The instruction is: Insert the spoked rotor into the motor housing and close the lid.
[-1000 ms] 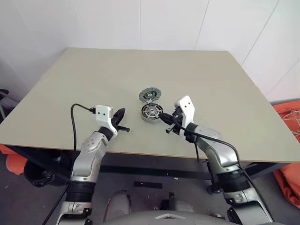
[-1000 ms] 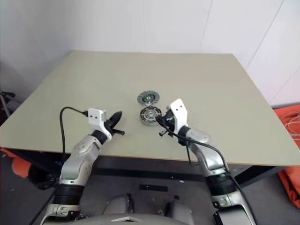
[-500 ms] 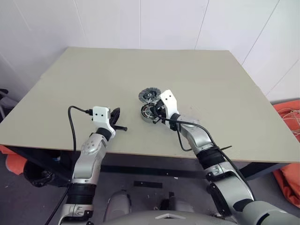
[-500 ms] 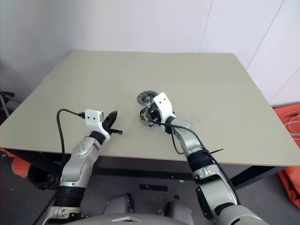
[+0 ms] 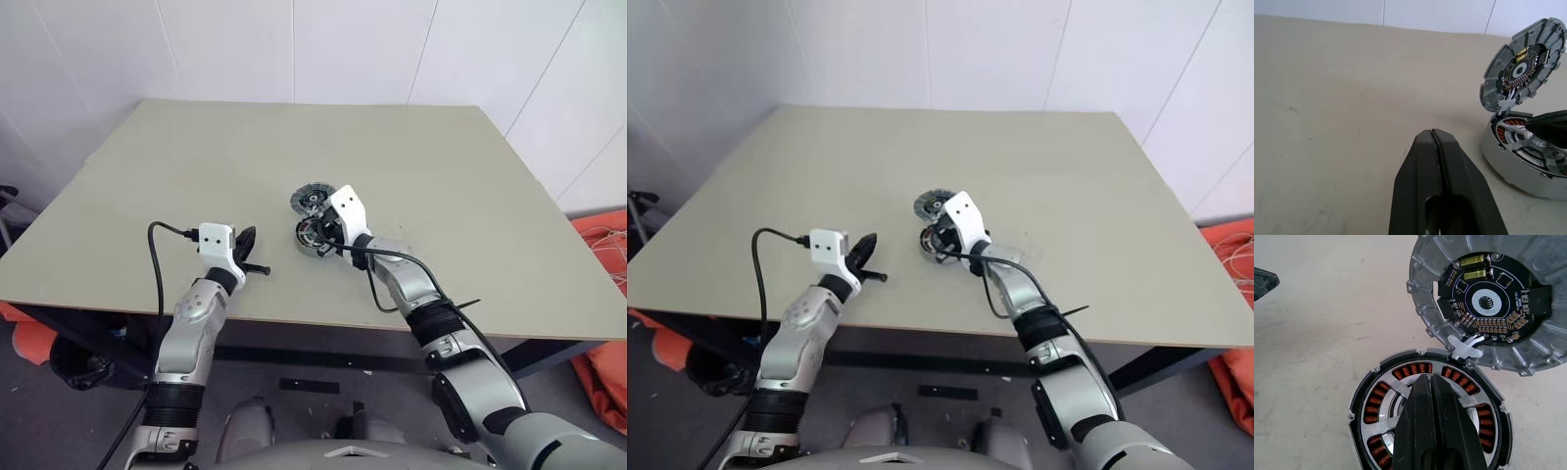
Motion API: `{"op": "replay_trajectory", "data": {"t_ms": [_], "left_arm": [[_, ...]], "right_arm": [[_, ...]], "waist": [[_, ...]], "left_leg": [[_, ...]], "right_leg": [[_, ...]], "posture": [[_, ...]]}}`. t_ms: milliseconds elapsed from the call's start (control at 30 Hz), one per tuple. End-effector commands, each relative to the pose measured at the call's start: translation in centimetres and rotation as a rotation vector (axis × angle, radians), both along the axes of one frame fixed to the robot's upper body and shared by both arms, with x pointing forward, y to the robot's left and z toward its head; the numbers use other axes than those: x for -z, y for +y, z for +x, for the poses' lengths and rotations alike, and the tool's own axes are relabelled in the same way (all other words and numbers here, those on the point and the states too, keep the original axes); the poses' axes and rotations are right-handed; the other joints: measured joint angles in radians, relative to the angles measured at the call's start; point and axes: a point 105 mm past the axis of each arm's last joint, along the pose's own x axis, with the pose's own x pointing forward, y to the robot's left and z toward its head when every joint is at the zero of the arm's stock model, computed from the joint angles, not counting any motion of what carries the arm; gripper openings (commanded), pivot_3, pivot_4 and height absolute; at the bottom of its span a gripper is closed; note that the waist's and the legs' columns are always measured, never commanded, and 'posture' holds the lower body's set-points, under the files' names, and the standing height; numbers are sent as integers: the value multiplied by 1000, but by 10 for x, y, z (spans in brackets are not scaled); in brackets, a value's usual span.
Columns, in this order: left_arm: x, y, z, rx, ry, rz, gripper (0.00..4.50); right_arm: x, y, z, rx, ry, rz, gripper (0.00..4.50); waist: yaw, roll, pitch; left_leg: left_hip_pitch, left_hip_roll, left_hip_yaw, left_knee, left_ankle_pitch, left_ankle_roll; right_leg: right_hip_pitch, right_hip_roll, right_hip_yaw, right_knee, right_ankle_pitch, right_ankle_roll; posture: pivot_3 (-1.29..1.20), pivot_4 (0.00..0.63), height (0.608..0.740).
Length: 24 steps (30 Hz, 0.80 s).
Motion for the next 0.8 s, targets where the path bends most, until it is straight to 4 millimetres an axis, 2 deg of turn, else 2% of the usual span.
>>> {"op": "replay_trajectory", "data": {"t_ms": [33, 167, 300, 433, 733, 800], "left_arm": [[-18, -5, 2, 19, -58, -11, 24], [-17, -6, 3, 20, -57, -15, 24], [-17, -6, 4, 20, -54, -18, 24], [-15, -8, 5, 24, -51, -23, 0], [-14, -9, 4, 19, -48, -27, 0], [-13, -9, 4, 17, -47, -27, 0]], "right_arm": [[-21, 3, -4, -57, -58, 24, 0], [-47, 7, -15, -199, -130, -24, 0], [-53, 3, -23, -309, -144, -118, 0], [-53, 1, -26, -422, -152, -221, 893], [-42, 3, -22, -597, -180, -438, 3985], [-41, 3, -21, -635, -182, -479, 3985]], "waist": [[0, 0, 0], [1, 0, 0], [1, 0, 0], [1, 0, 0], [1, 0, 0], [0, 0, 0]], "left_leg": [[0, 0, 0, 0, 0, 0], [-2, 0, 0, 0, 0, 0], [-1, 0, 0, 0, -1, 1], [-1, 0, 0, 1, -1, 2], [-2, 0, 0, 2, -1, 2], [-2, 0, 0, 2, -1, 3]], "right_leg": [[0, 0, 0, 0, 0, 0], [-1, 0, 0, 0, 0, 0], [-1, 0, 0, 0, 0, 0], [-1, 0, 0, 0, 0, 0], [-1, 0, 0, 0, 0, 0], [-2, 0, 0, 1, 0, 0]], "posture": [[0, 0, 740], [0, 0, 740], [0, 0, 740], [0, 0, 740], [0, 0, 740], [0, 0, 740]]}}
